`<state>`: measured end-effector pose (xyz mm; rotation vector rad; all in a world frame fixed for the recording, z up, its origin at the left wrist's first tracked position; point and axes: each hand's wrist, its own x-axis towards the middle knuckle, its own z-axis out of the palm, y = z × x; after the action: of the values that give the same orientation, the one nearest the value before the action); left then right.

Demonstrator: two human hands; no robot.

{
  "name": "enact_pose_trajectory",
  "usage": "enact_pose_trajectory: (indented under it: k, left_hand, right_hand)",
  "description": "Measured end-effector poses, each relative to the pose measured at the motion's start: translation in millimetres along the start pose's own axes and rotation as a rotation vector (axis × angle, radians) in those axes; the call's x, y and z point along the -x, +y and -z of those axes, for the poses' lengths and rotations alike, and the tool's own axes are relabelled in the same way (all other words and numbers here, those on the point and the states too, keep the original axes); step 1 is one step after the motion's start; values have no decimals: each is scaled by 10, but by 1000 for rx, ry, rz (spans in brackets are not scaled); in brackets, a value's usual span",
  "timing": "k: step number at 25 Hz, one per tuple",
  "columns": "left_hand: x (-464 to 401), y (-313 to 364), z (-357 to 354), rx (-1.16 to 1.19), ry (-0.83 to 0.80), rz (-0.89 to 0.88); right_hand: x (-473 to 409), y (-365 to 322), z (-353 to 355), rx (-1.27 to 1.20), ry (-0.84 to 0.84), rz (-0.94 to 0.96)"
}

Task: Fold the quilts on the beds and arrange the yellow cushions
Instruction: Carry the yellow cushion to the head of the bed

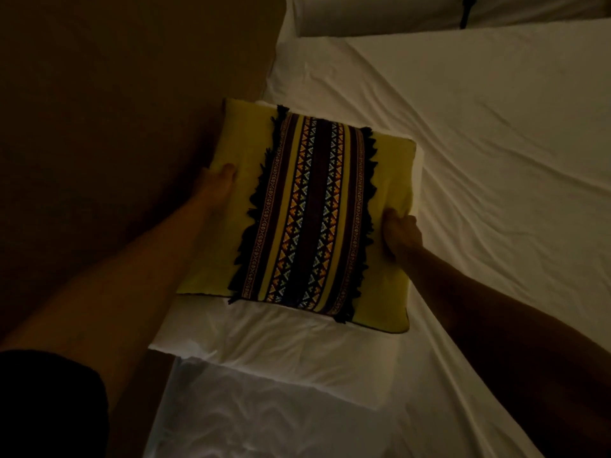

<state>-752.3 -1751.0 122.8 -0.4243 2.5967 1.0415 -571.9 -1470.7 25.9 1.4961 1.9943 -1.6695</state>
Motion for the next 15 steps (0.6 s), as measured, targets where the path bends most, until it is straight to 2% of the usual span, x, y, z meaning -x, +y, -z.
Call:
enact_pose_trajectory:
  k: [4, 9, 11, 15]
  left_hand:
    - [-113, -340, -251, -212, 59, -17]
    - [-135, -418, -255, -263, 84, -66]
    - [-54, -536, -212, -287, 122, -95]
    - [419, -972, -239, -387, 233, -243]
  right_hand:
    - [-124, 103, -102, 97, -81, 19]
    - [-131, 289, -56, 109, -98, 75]
    - [-65, 430, -59, 119, -61, 155]
    - [225, 799, -18, 141, -48, 262]
